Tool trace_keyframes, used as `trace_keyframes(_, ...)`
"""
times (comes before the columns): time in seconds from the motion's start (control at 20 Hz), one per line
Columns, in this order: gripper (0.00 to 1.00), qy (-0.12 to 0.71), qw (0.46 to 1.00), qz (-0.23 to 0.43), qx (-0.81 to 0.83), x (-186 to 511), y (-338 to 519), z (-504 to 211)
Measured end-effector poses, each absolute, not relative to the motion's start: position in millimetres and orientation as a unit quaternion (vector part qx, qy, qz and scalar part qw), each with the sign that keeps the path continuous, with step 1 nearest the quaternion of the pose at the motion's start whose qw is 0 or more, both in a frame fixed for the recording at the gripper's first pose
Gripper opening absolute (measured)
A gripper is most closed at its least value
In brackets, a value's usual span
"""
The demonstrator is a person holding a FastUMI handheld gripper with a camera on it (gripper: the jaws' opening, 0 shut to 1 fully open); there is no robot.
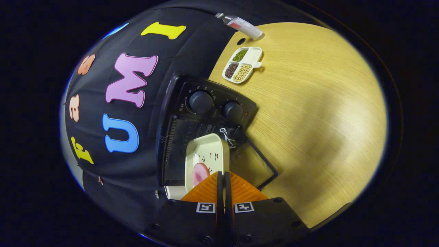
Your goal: Open the toaster oven, put the food inside, and close the toaster oven door.
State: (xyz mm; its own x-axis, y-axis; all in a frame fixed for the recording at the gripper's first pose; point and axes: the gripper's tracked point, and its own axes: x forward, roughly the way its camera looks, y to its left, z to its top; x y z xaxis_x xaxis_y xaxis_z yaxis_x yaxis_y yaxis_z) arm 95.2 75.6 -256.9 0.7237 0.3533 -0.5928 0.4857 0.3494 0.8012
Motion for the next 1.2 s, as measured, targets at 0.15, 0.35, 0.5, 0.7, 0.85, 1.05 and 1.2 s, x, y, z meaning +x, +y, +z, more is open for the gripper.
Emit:
trace_keyframes(0.15, 0.06, 0.358, 0.724, -0.056, 0.587, 123.4, 87.1, -269.0)
trace_keyframes(0.35, 0.06, 0.345, 0.712, -0.068, 0.607, 155.4, 100.8, -277.0)
trace_keyframes(0.5, 0.06, 0.335, 0.709, -0.069, 0.616, 171.9, 110.6, -277.9)
trace_keyframes(0.7, 0.06, 0.328, 0.715, -0.083, 0.612, 180.5, 112.5, -279.7)
trace_keyframes(0.85, 0.06, 0.307, 0.747, -0.100, 0.582, 182.9, 105.7, -277.5)
trace_keyframes(1.05, 0.14, 0.307, 0.743, -0.075, 0.590, 178.4, 116.8, -270.2)
trace_keyframes(1.2, 0.54, 0.308, 0.746, -0.047, 0.589, 169.4, 126.0, -255.8)
